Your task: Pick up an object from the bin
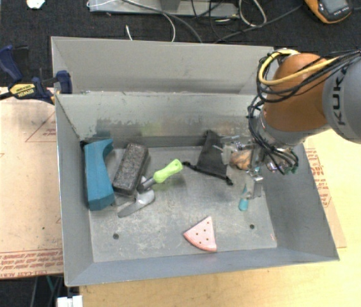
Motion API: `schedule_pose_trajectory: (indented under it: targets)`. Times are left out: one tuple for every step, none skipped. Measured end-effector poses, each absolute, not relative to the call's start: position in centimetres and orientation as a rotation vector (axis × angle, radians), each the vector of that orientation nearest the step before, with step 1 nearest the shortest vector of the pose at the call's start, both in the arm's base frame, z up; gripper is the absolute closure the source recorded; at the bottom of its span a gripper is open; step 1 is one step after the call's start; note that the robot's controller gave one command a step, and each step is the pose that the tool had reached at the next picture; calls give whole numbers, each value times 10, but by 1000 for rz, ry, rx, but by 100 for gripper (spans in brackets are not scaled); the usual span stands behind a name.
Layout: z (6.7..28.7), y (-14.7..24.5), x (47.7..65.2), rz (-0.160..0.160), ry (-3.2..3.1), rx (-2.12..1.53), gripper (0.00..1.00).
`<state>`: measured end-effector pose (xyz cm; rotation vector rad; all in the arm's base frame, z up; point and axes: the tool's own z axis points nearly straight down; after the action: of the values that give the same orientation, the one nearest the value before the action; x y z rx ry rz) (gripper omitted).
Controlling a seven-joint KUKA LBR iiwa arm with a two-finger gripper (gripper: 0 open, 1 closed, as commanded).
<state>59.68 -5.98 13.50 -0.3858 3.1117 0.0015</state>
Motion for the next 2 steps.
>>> schedule_pose_trajectory:
  targets:
    - [115,-17,613,1,3097,-503,0]
    - [82,-23,627,-6,3040,-747,0]
